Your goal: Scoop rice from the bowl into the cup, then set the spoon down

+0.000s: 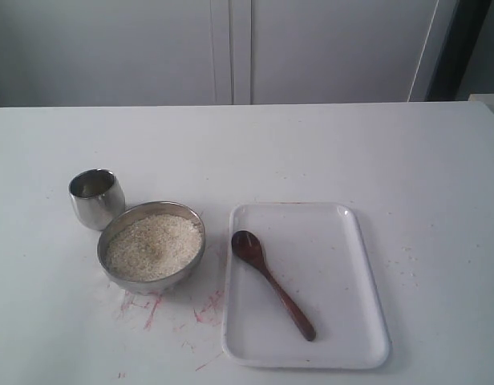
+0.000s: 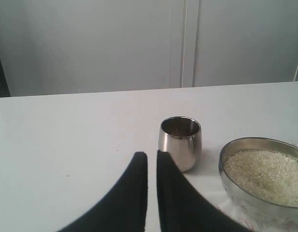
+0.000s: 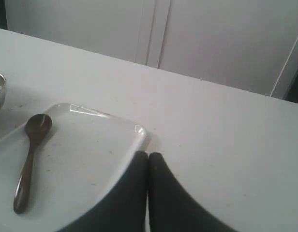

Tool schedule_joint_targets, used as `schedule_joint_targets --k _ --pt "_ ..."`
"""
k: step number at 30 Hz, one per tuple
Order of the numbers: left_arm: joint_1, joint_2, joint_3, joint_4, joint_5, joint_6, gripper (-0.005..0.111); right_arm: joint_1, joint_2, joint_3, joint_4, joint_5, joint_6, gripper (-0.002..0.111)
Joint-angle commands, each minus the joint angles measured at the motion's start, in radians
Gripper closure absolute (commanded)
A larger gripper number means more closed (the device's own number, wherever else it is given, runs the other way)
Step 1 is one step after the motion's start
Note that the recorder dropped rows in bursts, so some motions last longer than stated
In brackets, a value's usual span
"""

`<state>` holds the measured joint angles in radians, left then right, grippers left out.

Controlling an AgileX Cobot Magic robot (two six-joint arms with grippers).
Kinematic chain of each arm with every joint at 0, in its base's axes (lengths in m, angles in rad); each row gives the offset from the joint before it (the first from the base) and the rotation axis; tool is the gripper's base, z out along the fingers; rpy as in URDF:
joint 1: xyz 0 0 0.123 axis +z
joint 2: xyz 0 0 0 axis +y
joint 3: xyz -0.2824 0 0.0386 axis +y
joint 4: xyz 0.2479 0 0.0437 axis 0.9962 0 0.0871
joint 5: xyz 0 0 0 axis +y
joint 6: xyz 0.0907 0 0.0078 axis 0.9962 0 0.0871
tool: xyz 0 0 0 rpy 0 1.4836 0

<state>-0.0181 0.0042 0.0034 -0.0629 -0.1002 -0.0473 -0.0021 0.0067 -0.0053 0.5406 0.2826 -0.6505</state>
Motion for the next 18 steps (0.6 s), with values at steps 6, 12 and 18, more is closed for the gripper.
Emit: schedule_joint_targets --k 6,12,18 --pt "-0.005 -0.004 -0.003 -0.004 -0.005 -0.002 0.092 -0.008 -0.007 0.005 -0.156 0.001 -0.003 0.108" --pt "-0.005 -0.004 -0.003 -0.004 -0.005 -0.002 0.092 -0.008 -0.007 0.005 -0.299 0.001 0.001 0.108" --pt "-0.005 -0.004 -0.003 -0.004 -0.005 -0.002 0.092 -0.008 -0.007 0.005 -0.299 0.001 0.001 0.108"
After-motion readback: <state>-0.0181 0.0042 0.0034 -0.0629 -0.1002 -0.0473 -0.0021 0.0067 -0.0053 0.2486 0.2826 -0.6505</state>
